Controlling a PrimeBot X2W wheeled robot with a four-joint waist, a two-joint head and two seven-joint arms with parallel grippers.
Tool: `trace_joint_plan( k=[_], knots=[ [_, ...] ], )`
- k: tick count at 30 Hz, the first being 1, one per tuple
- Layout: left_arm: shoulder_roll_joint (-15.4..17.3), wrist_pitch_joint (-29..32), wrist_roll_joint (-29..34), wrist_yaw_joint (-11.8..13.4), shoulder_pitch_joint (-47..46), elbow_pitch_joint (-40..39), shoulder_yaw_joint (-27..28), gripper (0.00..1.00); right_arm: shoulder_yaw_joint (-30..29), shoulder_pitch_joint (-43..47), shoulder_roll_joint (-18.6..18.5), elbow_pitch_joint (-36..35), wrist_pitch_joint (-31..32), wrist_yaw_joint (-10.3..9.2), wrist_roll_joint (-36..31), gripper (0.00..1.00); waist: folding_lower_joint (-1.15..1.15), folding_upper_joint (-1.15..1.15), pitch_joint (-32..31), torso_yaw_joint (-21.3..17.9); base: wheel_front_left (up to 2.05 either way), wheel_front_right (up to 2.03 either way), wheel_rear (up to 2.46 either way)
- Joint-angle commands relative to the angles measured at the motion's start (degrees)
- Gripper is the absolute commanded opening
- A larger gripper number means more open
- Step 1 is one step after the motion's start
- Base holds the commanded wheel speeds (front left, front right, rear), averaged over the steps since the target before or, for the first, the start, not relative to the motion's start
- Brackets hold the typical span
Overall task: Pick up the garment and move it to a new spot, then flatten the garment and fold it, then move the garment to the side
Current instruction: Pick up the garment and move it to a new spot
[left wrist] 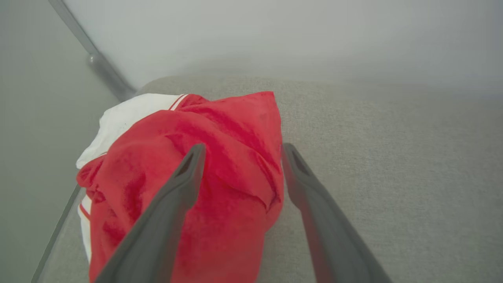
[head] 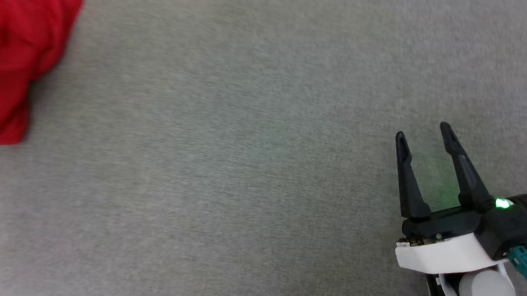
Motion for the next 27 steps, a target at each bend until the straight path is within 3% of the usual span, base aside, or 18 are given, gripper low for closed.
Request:
trace_joint_plan(
  k=[1, 8, 14, 20, 21, 22, 27],
  knots=[
    [3.39, 5.70, -3.15, -0.06, -3.61, 2.10, -1.08, 1.00, 0.06, -1.21, 0.01, -0.81, -0.12, -0.02, 0.20, 1.00, -0.02, 0.00, 5.73, -4.76, 0.00, 0.00, 0.00],
    [10.30, 23.35, -12.55, -0.06, -11.41, 8.53, -4.08, 1.00, 1.09, -1.79, 0.03, -1.97, -0.12, -0.02, 1.09, 1.00, -0.02, 0.00, 9.71, -7.71, 0.00, 0.00, 0.00],
    [12.05, 31.22, -14.71, -0.07, -15.06, 12.66, -5.98, 1.00, 1.33, -1.94, -0.01, -2.52, -0.10, -0.02, 1.81, 1.00, -0.02, 0.00, 12.31, -9.33, 0.00, 0.00, 0.00],
    [10.86, 33.96, -14.97, -0.07, -14.62, 15.70, -8.36, 1.00, 1.29, -1.93, -0.04, -2.36, -0.05, -0.03, 2.44, 1.00, -0.02, 0.00, 12.88, -10.02, 0.00, 0.00, 0.00],
    [10.70, 34.47, -15.07, -0.07, -14.41, 16.05, -8.86, 0.39, 1.26, -1.95, -0.05, -2.29, -0.05, -0.03, 2.53, 1.00, -0.02, 0.00, 12.85, -10.12, 0.00, 0.00, 0.00],
    [10.64, 34.60, -15.04, -0.07, -14.22, 16.04, -9.25, 0.00, 1.15, -1.95, -0.06, -2.27, -0.05, -0.03, 2.70, 1.00, -0.02, 0.00, 12.78, -10.19, 0.00, 0.00, 0.00],
    [10.59, 31.20, -15.45, -0.08, -13.23, 15.46, -10.26, 0.00, 1.09, -1.85, -0.05, -1.85, -0.06, -0.03, 2.92, 1.00, -0.02, 0.00, 11.46, -10.22, 0.00, 0.00, 0.00]
  ],
)
